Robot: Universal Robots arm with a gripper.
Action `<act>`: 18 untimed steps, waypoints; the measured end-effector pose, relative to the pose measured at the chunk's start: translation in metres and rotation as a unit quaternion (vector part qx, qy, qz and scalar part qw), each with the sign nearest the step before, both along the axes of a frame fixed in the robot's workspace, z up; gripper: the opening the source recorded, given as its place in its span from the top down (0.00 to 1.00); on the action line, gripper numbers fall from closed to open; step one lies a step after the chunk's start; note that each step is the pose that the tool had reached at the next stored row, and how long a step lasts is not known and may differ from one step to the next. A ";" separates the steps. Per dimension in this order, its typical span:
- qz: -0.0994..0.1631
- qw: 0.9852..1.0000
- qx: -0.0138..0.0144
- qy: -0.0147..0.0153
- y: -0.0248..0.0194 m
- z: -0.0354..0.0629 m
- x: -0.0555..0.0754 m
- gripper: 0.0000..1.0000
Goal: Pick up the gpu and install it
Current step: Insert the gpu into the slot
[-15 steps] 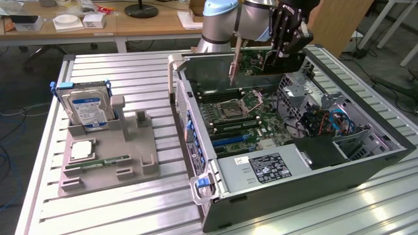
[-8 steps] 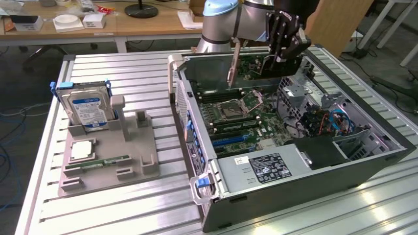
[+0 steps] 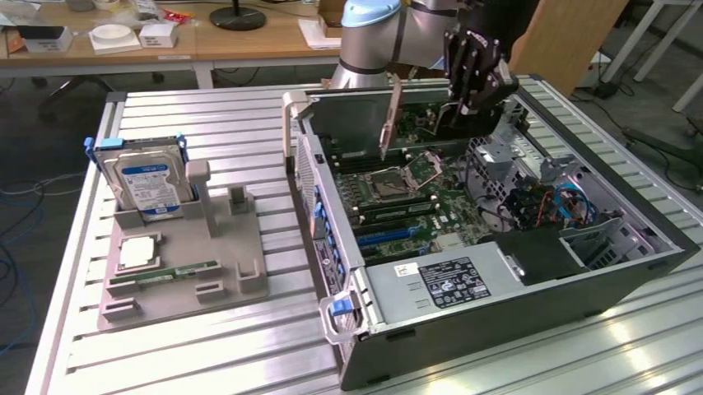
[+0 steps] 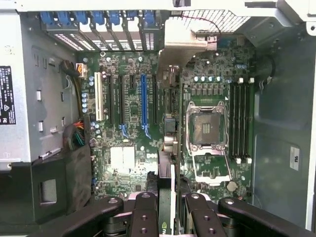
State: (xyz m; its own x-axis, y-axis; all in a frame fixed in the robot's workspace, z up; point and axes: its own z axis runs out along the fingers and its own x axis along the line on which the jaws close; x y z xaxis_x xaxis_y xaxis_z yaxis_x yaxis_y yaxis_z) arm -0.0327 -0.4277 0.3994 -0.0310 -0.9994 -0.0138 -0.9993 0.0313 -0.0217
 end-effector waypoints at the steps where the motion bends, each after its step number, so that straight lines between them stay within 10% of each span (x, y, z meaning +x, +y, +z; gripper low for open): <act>1: 0.000 1.000 0.000 0.000 0.0000 -0.0018 0.000 0.74; 18: 0.005 1.000 -0.004 0.006 -0.0071 -0.0158 -0.008 0.74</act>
